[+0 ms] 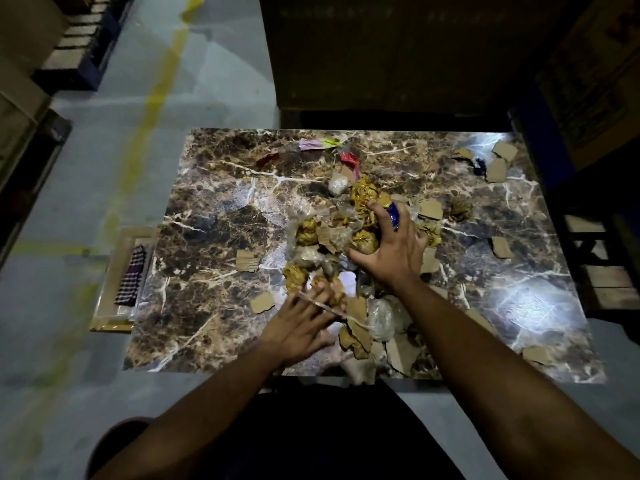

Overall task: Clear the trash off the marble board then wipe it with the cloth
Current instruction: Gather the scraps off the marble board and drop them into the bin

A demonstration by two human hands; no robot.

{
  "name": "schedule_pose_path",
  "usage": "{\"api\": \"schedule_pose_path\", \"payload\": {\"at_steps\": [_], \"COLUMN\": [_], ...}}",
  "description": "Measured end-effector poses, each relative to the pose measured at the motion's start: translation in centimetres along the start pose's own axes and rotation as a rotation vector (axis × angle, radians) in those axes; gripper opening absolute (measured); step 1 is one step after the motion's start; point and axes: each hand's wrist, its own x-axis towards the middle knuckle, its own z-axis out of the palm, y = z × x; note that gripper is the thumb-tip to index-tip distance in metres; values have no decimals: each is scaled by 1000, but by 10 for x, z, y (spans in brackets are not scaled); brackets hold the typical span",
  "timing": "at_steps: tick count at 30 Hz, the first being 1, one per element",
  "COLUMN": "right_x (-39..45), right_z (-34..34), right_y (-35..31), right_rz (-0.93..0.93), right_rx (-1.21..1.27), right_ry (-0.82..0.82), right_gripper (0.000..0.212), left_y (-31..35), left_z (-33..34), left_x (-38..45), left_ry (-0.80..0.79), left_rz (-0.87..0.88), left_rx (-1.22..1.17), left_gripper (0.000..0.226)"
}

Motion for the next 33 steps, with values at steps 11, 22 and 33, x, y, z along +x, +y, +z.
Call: {"api": "schedule_pose_path", "payload": {"at_steps": [11, 22, 33], "right_x": [1, -1, 1], "right_z": [1, 1, -1], "right_y": [1, 1, 0], "right_rz": [-10, -10, 22], "right_rx": [-24, -28, -23], "right_ry": [-6, 3, 11], "right_gripper": [110, 108, 108], "left_y": [5, 37, -36], "left_z": [-18, -9, -10], "left_x": [-10, 46, 35], "left_ry": [245, 133, 71], "left_rz": [-98, 505, 375], "left_rx": [-95, 125, 198], "left_gripper": [63, 49, 52]}}
